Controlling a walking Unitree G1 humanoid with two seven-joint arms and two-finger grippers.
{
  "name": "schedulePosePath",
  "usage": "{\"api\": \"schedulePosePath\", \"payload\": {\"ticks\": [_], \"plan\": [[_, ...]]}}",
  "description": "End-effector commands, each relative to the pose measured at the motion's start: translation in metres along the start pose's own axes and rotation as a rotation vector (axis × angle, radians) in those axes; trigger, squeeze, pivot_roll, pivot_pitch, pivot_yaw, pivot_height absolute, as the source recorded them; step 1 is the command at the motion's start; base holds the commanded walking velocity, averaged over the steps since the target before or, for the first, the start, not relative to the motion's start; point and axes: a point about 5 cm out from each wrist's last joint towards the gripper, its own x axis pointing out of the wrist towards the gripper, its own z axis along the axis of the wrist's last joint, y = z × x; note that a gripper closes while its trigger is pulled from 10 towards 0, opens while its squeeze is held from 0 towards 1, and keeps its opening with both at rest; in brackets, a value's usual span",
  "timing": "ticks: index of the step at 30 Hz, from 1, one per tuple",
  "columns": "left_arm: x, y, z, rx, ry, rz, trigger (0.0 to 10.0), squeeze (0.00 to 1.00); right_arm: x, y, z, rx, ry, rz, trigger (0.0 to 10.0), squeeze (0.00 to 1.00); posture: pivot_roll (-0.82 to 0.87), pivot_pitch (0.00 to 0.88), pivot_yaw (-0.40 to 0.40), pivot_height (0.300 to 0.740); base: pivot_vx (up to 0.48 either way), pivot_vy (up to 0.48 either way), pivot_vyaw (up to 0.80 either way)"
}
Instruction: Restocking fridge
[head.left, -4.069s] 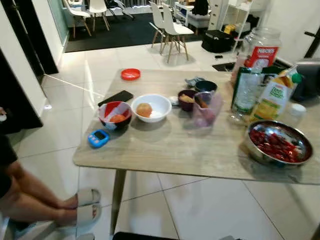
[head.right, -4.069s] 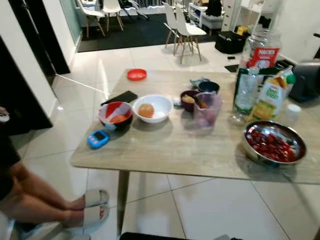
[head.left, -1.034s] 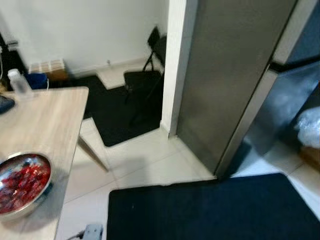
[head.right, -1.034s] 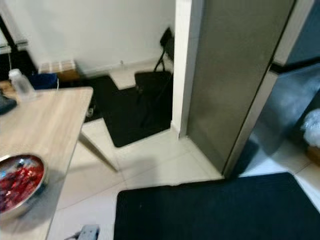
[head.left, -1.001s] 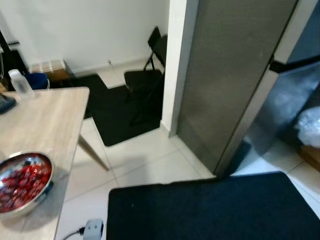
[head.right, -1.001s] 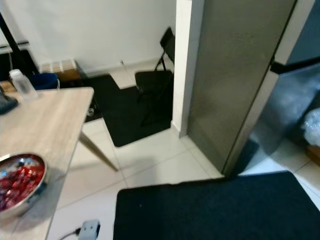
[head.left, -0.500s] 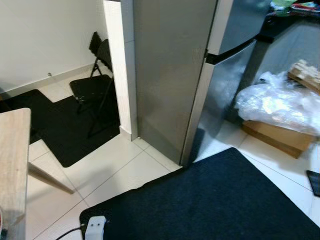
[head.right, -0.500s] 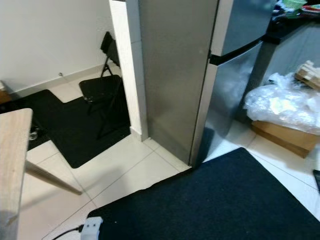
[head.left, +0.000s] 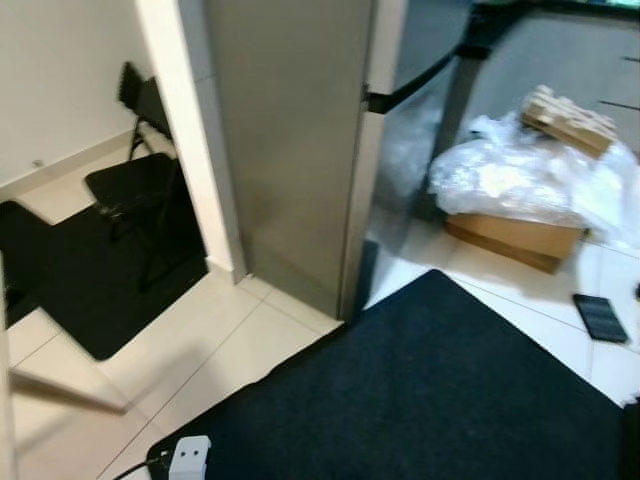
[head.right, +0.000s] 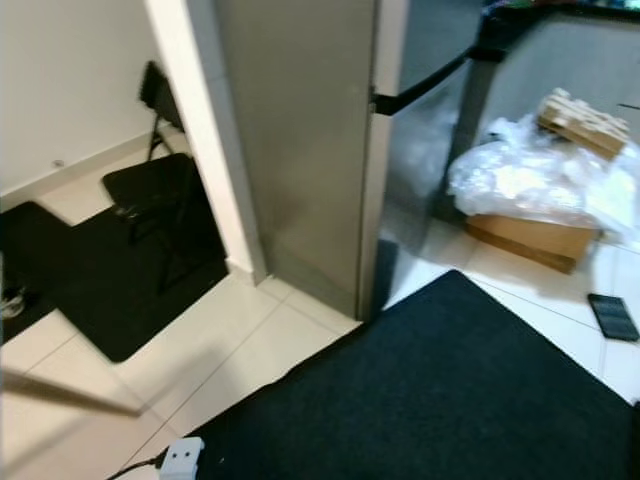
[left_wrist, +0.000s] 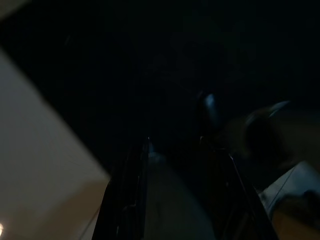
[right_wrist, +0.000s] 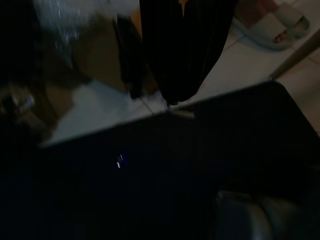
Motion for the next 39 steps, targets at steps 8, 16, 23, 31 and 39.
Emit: {"api": "schedulePosePath", "payload": {"ticks": [8, 16, 23, 31, 39], "plan": [[0.003, 0.0, 0.018, 0.059, -0.059, 0.007, 10.0, 0.0, 0.0, 0.0, 0.014, -0.025, -0.042, -0.001, 10.0, 0.0, -0.03, 0.0, 0.022, 0.74, 0.0, 0.0, -0.61], [0.002, 0.005, 0.059, 0.21, -0.176, -0.002, 10.0, 0.0, 0.001, 0.006, 0.022, -0.045, -0.062, 0.013, 10.0, 0.0, -0.02, 0.0, 0.05, 0.74, 0.0, 0.0, 0.0], [0.001, -0.016, 0.107, 0.541, -0.346, -0.117, 10.0, 0.0, 0.001, 0.003, 0.017, -0.001, -0.052, -0.008, 10.0, 0.0, -0.03, 0.0, 0.07, 0.74, 0.0, 0.0, 0.0], [-0.011, -0.066, 0.148, 1.033, -0.596, -0.279, 10.0, 0.0, 0.001, 0.014, 0.016, -0.009, -0.045, 0.018, 10.0, 0.0, 0.0, 0.0, 0.069, 0.74, 0.0, 0.0, 0.0], [-0.045, -0.104, 0.191, 1.447, -0.944, -0.274, 10.0, 0.0, 0.001, 0.011, 0.019, -0.008, -0.054, 0.018, 10.0, 0.0, 0.02, 0.0, 0.056, 0.74, 0.0, 0.0, 0.0]]}}
